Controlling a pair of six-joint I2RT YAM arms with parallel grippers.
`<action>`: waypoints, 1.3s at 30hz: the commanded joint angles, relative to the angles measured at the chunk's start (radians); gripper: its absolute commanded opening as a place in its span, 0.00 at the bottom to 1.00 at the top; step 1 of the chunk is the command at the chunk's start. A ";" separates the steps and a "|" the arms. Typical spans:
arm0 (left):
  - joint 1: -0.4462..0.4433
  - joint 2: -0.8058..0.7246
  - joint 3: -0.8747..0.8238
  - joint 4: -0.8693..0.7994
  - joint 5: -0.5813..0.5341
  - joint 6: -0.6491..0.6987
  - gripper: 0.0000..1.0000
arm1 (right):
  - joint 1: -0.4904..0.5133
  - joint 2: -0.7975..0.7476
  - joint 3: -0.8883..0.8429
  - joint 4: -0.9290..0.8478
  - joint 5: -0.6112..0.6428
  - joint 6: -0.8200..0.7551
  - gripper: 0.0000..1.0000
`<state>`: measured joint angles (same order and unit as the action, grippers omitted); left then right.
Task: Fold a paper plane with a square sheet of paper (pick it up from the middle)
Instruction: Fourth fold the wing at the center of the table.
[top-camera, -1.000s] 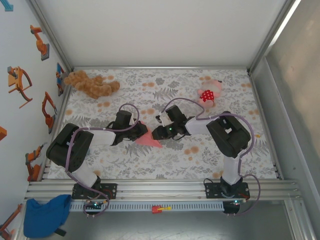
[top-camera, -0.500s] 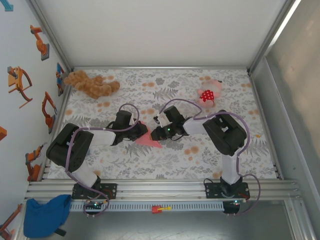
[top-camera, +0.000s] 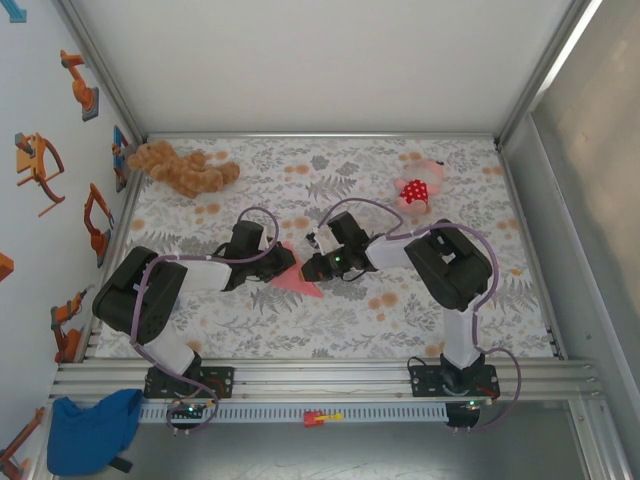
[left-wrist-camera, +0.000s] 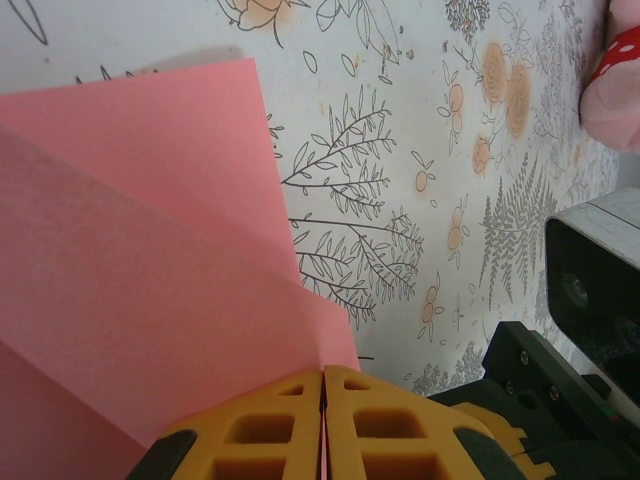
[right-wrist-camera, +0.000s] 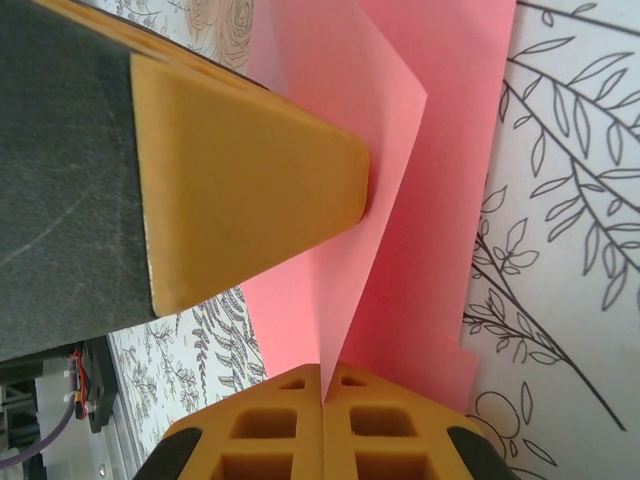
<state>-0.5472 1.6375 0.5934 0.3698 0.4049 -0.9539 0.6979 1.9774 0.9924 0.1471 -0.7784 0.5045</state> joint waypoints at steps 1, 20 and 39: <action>0.007 -0.013 0.006 -0.006 0.008 0.012 0.10 | 0.005 0.022 0.024 0.018 -0.029 0.017 0.02; 0.007 0.019 0.019 -0.013 0.012 0.012 0.10 | -0.024 -0.079 -0.031 -0.002 0.020 0.069 0.23; 0.008 0.024 0.026 -0.018 0.015 0.012 0.10 | -0.021 -0.121 -0.064 -0.141 0.090 -0.010 0.41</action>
<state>-0.5426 1.6459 0.5957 0.3691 0.4091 -0.9539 0.6655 1.8427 0.9237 0.0322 -0.6868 0.5297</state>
